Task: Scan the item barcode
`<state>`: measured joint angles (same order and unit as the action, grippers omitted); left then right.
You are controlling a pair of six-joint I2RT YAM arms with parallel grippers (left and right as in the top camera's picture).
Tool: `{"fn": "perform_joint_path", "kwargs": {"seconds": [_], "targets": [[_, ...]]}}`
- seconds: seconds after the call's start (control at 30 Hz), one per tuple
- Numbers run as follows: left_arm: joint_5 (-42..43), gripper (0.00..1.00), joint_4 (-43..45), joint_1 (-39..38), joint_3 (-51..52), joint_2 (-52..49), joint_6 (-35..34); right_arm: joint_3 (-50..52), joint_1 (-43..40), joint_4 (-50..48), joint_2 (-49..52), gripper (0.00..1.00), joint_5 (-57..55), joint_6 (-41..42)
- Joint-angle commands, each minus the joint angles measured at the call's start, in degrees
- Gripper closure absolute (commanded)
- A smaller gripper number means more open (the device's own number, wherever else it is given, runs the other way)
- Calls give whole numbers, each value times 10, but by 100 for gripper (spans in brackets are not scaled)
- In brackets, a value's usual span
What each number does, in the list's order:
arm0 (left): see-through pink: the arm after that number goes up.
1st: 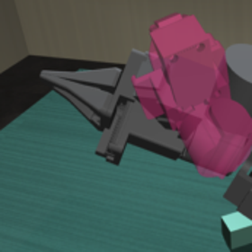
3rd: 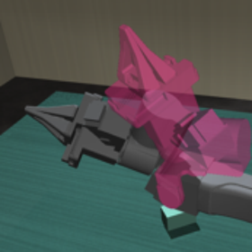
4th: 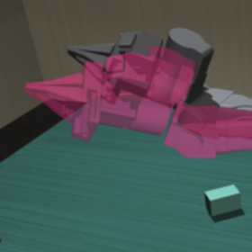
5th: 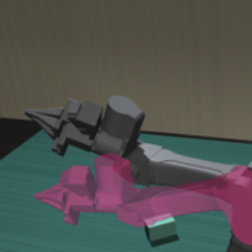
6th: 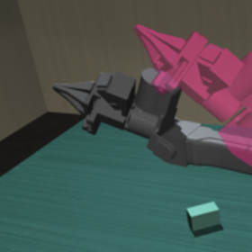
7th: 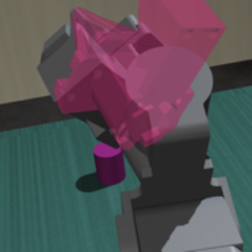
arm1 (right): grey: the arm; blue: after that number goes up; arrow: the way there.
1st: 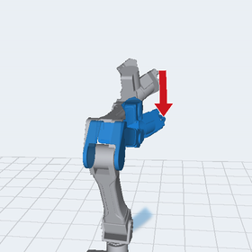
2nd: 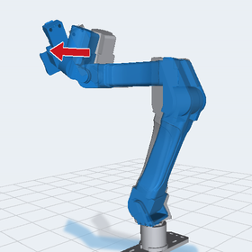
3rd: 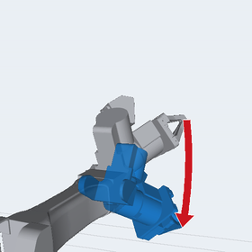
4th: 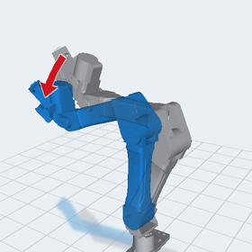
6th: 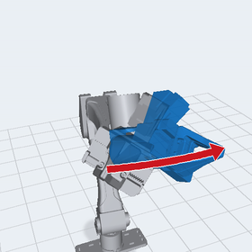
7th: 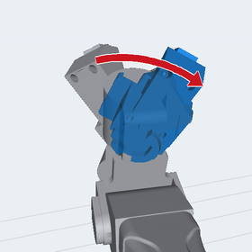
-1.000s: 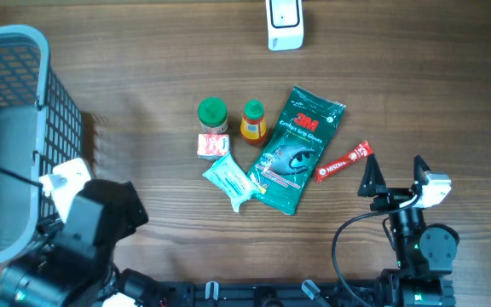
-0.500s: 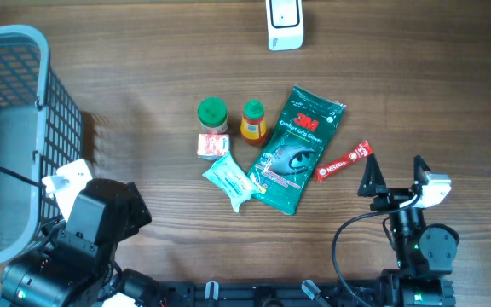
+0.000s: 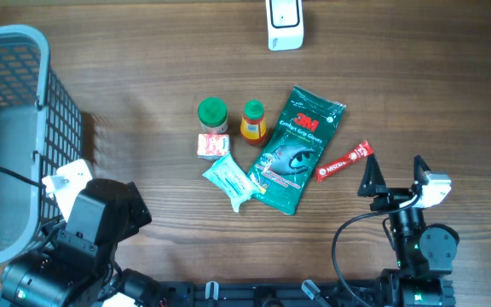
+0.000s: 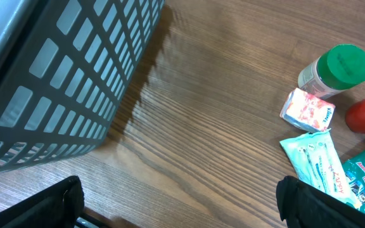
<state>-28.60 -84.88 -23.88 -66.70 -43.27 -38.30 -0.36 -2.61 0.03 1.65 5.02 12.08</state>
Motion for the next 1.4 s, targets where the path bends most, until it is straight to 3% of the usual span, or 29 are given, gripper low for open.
{"fn": "perform_joint_path", "kwargs": {"seconds": [0.0, 0.23, 0.37, 0.43, 0.67, 0.8, 1.1, 1.2, 1.37], "targets": [[5, 0, 0, 4, 0, 3, -10, 1, 0, -4, 0, 0, -6, 1], [5, 0, -1, 4, 1, 3, -10, 1, 0, -38, 0, 0, -5, 18], [5, 0, -1, 4, 0, 3, -10, 1, 0, -51, 0, 0, -31, 201], [5, 0, -1, 4, 0, 3, -10, 1, 0, 0, 6, 1, -46, 412], [5, 0, 0, 4, 0, 3, -10, 1, 0, -9, 80, 0, 36, 671], [5, 0, 0, 4, 0, 3, -10, 1, 0, -23, 111, 0, 145, 793], [5, 0, -1, 4, 0, 3, -10, 0, 0, -43, 163, 0, 260, 781], [5, 0, 0, 4, 1, 3, -10, -6, 0, -173, 165, 0, 290, 641], [5, 0, -1, 4, 0, 3, -10, -93, 0, -84, 174, 1, 289, 621]]}}
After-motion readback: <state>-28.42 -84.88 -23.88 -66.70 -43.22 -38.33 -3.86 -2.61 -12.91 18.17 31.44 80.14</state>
